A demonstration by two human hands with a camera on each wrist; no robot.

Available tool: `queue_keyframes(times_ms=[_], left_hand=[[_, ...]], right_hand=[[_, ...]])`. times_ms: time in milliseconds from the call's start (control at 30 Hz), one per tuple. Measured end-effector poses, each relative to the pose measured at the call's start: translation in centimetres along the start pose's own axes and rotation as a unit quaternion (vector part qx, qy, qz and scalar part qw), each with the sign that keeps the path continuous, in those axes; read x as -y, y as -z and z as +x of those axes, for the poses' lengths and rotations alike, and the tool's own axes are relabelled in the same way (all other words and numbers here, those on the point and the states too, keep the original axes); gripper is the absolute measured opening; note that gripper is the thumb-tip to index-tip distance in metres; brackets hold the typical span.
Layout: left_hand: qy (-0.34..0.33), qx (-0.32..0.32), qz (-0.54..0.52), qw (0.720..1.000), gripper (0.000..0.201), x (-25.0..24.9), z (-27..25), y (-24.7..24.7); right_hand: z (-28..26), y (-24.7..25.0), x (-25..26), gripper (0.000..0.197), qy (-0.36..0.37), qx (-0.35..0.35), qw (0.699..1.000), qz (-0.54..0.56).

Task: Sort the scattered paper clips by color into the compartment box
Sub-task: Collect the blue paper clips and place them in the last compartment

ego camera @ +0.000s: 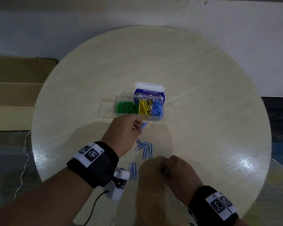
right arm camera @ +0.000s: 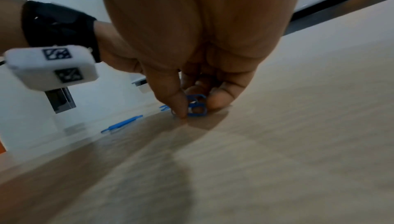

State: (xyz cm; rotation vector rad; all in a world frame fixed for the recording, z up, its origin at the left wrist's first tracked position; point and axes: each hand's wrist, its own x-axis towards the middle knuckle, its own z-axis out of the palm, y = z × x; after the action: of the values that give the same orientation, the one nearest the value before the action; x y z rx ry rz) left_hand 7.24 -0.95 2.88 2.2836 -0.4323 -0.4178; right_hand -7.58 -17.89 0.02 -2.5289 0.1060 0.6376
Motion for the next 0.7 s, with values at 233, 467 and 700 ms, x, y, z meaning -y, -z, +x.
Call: queue_keyframes(times_ms=[233, 467, 700], left_hand=[[0.001, -0.067, 0.0, 0.998, 0.025, -4.2, 5.9, -2.1], [-0.006, -0.13, 0.029, 0.991, 0.013, -1.5, 3.9, -0.5], [-0.013, -0.021, 0.105, 0.994, 0.02, 4.0, -2.3, -1.3]], right_hand=[[0.9, 2.6, -1.3, 0.015, -0.03, -0.123, 0.986, 0.106], [7.0, 8.3, 0.0, 0.024, -0.032, -0.255, 0.939, 0.227], [12.4, 9.3, 2.1, 0.018, -0.03, -0.252, 0.956, 0.15]])
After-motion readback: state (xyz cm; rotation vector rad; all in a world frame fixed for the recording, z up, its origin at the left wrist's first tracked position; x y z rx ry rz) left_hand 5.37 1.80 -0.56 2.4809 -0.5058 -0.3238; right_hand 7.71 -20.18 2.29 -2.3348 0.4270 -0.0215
